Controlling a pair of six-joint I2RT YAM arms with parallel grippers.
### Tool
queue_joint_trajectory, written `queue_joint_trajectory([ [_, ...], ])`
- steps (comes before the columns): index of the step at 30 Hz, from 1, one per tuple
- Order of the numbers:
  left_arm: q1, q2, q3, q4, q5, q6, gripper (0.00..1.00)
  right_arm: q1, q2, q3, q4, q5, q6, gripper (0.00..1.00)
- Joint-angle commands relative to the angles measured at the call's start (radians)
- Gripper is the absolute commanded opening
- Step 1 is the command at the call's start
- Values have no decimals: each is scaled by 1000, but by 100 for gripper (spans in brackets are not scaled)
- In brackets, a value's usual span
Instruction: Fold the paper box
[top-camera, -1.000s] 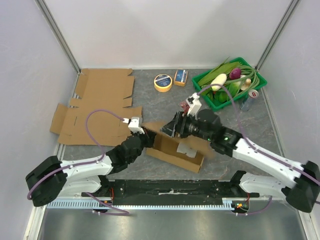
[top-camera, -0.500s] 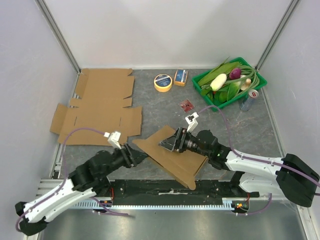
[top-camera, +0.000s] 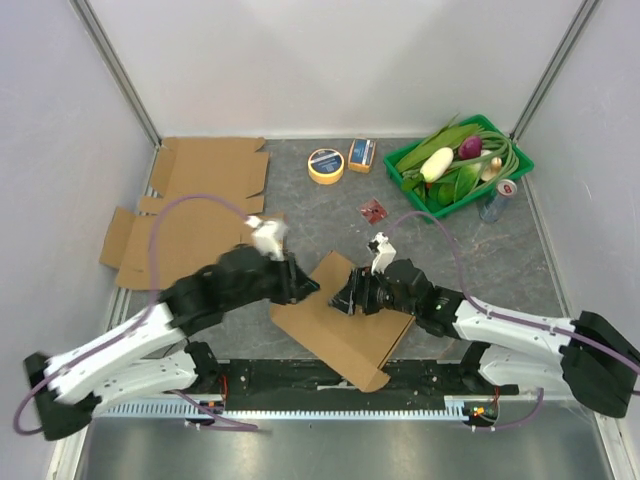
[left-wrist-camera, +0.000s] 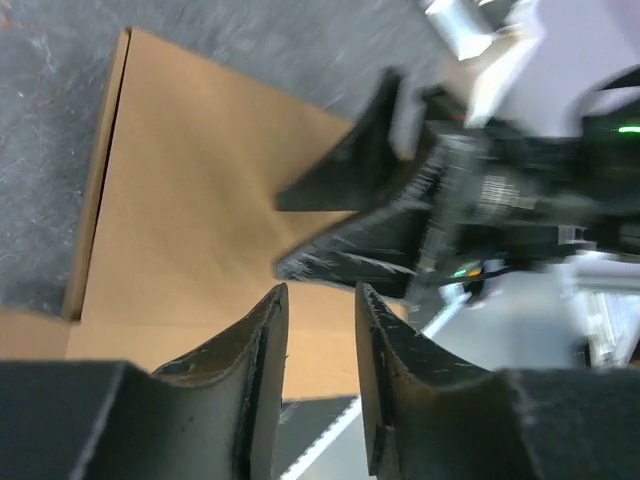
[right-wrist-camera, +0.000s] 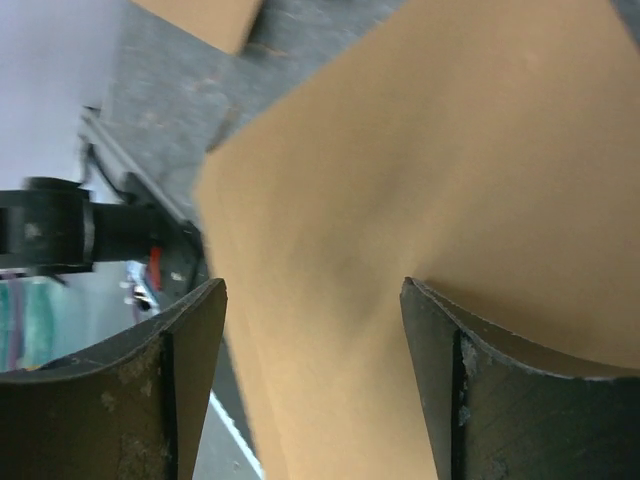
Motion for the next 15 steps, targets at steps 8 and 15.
queue_joint_trajectory([
  [8, 98, 432, -233, 461, 181, 148, 30, 1, -327, 253, -1105, 350, -64, 79],
  [15, 106, 431, -324, 624, 181, 84, 33, -31, -429, 209, -1265, 305, 131, 90],
])
